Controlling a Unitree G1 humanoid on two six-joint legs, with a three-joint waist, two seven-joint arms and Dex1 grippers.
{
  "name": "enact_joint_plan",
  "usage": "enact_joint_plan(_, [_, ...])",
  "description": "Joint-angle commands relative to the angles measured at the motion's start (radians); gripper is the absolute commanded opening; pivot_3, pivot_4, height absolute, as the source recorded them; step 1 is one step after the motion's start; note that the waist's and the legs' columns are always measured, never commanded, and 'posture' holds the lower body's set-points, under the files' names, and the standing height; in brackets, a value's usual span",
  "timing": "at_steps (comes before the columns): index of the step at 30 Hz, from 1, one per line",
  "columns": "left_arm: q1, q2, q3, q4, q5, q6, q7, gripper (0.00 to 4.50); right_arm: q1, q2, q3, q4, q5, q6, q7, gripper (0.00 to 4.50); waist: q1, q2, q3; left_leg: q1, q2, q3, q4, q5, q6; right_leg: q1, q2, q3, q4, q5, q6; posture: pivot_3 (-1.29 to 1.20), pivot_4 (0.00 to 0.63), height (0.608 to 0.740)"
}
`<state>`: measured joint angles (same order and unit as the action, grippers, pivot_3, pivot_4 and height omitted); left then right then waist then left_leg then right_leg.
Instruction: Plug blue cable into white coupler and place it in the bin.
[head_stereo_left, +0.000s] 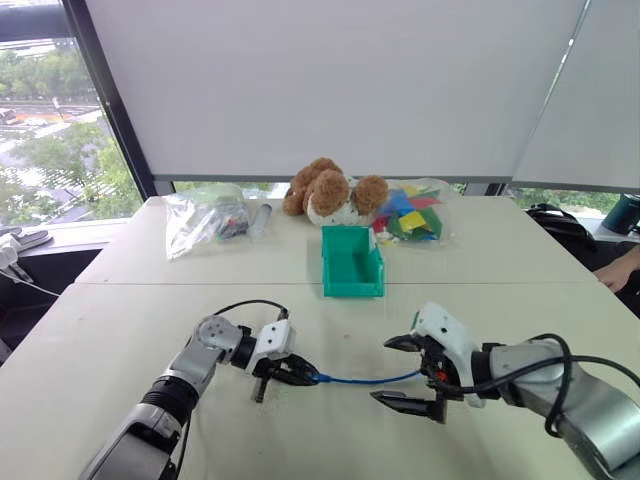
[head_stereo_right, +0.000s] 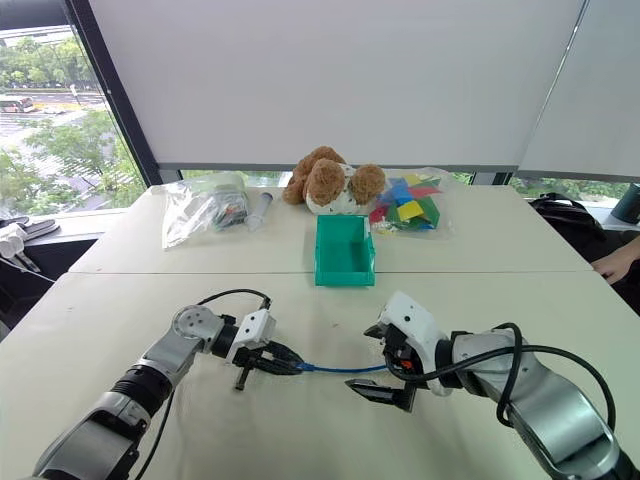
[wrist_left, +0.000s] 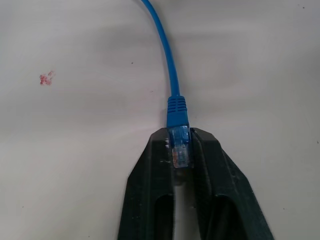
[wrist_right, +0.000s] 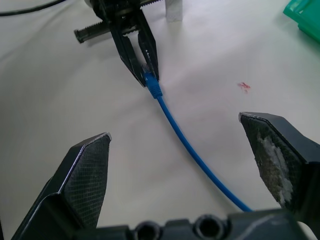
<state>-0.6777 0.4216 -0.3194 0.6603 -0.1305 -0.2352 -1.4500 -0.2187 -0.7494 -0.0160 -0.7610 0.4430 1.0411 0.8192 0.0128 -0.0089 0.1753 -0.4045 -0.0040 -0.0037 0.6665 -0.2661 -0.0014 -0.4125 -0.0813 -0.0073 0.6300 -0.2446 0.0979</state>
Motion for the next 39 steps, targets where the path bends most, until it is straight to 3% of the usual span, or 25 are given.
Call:
enact_joint_plan(1, [-0.045,-0.026,0.075,-0.107,-0.066,0.108,0.061,0.03,0.049,0.194,-0.197,-0.033,0.217,0.121,-0.091,4.5,0.002,-0.001,0.0,0.0,0.0,-0.001,0.0,0.0,0.0,0.0,0.0,0.0,0.0,0.0,0.0,0.0,0.15,0.74])
enact_joint_plan(6, [-0.091,-0.069,0.149,-0.269,-0.154,0.251,0.136,0.03,0.125,0.383,-0.373,-0.038,0.455,0.25,-0.235,4.5,0.001,-0.001,0.0,-0.003,-0.001,-0.003,0.001,0.0,0.0,-0.001,-0.001,-0.001,0.0,0.003,0.005,0.0,0.15,0.74])
enact_joint_plan(15, [-0.104,-0.088,0.17,-0.361,-0.176,0.317,0.19,0.03,0.004,0.588,-0.408,0.122,0.575,0.215,-0.552,4.5,-0.02,0.001,0.0,-0.001,0.0,-0.002,-0.001,0.0,0.0,-0.001,0.002,0.0,0.001,0.003,0.005,0.0,0.15,0.74])
enact_joint_plan(22, [-0.091,-0.087,0.151,-0.374,-0.154,0.288,0.2,0.03,-0.072,0.628,-0.354,0.192,0.609,0.147,-0.661,4.5,-0.023,0.001,0.0,-0.002,0.0,-0.002,-0.001,0.0,0.0,-0.002,0.001,0.0,0.001,0.003,0.005,0.0,0.15,0.74])
enact_joint_plan(32, [-0.081,-0.089,0.13,-0.376,-0.114,0.24,0.202,0.03,-0.112,0.62,-0.284,0.246,0.654,0.066,-0.703,4.5,-0.024,0.001,0.0,-0.002,0.0,-0.002,-0.001,0.0,0.0,-0.002,0.001,0.0,0.001,0.003,0.005,0.0,0.15,0.74])
enact_joint_plan(35, [-0.077,-0.092,0.127,-0.384,-0.11,0.239,0.205,0.0,-0.114,0.609,-0.271,0.251,0.671,0.055,-0.711,3.64,-0.024,0.001,0.0,-0.002,0.0,-0.002,-0.001,0.0,0.0,-0.002,0.001,0.0,0.001,0.003,0.005,0.0,0.15,0.74])
enact_joint_plan(39, [-0.075,-0.096,0.127,-0.386,-0.103,0.233,0.216,0.0,-0.11,0.595,-0.249,0.249,0.685,0.044,-0.717,1.59,-0.023,0.001,0.0,-0.002,0.0,-0.002,-0.001,0.0,0.0,-0.002,0.001,0.0,0.001,0.003,0.005,0.0,0.15,0.74])
